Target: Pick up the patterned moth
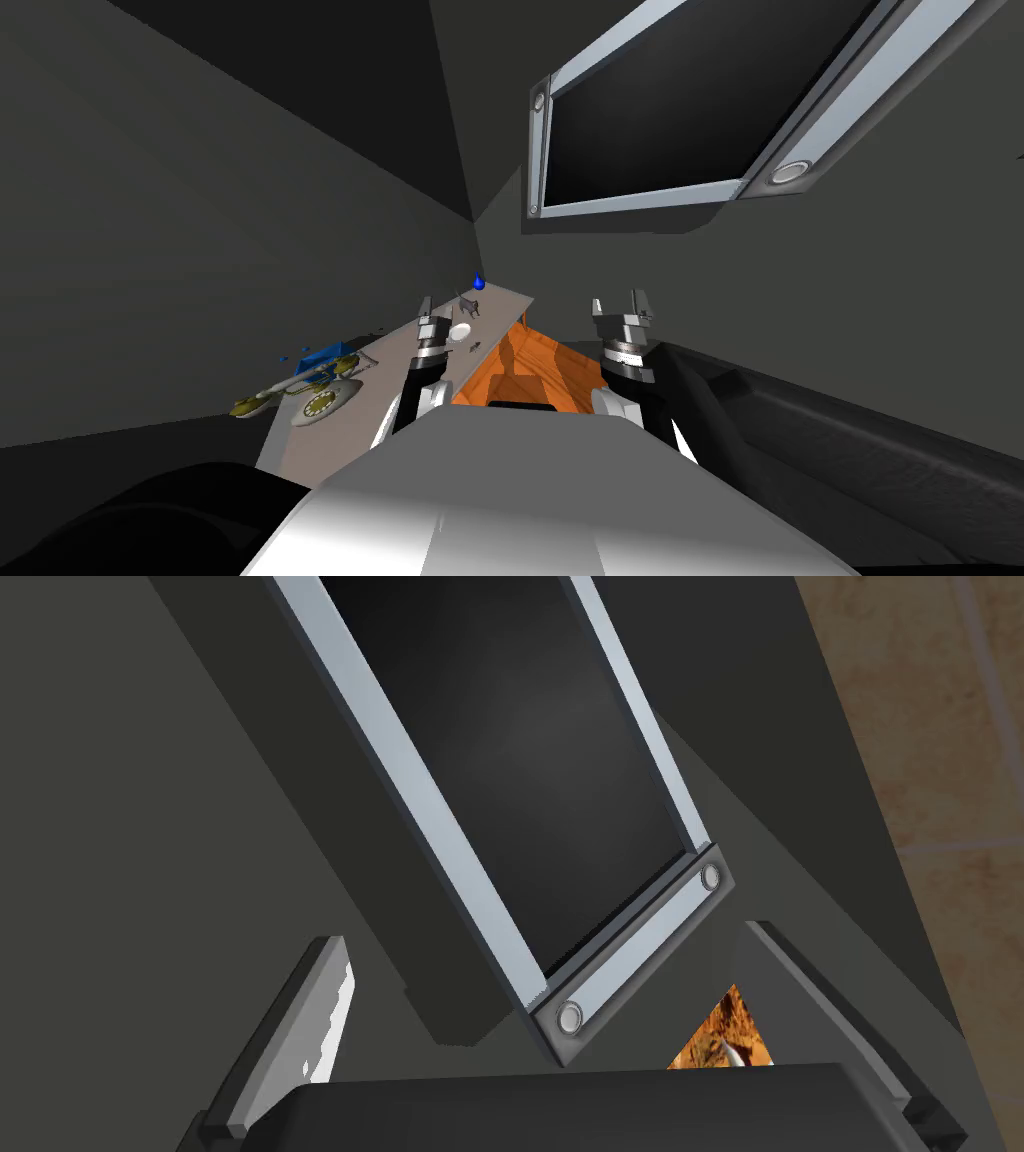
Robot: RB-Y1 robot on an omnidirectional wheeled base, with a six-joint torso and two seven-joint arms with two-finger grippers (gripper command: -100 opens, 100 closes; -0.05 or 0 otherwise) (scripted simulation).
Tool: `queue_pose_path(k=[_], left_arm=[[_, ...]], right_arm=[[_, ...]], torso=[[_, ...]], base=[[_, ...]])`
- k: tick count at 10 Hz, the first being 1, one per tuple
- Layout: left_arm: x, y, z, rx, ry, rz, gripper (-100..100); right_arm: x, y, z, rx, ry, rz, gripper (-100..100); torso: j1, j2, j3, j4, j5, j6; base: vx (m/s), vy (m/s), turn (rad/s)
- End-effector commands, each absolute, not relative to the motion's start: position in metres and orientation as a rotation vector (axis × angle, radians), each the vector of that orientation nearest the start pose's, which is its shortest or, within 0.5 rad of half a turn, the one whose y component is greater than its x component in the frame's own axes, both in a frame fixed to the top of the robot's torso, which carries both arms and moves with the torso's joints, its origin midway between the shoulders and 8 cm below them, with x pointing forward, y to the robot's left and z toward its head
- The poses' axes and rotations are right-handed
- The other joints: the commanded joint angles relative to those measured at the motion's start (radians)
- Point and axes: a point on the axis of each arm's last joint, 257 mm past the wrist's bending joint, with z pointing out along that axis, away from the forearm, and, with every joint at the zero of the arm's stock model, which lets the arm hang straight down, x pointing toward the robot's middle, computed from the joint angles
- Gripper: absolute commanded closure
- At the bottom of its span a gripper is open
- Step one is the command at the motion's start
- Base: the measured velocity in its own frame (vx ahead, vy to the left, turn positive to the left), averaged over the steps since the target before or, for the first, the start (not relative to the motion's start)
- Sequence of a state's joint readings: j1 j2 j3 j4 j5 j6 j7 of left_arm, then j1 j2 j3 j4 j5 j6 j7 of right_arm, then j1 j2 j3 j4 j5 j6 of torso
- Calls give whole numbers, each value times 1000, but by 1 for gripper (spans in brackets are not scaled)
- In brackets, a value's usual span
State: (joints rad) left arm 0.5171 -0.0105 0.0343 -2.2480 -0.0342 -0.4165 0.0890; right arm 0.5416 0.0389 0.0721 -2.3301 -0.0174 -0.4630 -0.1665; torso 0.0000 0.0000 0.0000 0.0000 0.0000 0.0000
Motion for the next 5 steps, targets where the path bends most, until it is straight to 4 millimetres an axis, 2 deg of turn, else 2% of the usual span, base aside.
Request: queue_pose_path(k=[1, 5], left_arm=[[369, 300, -21, -790, 716, -1286, -100], [390, 317, -45, -845, 757, -1280, -100]], right_arm=[[340, -266, 27, 788, 532, 1517, 0], [340, -266, 27, 788, 532, 1517, 0]], torso=[[0, 0, 0, 0, 0, 0], [-2, -5, -3, -1, 0, 0]], base=[[53, -24, -148], [74, -36, -145]])
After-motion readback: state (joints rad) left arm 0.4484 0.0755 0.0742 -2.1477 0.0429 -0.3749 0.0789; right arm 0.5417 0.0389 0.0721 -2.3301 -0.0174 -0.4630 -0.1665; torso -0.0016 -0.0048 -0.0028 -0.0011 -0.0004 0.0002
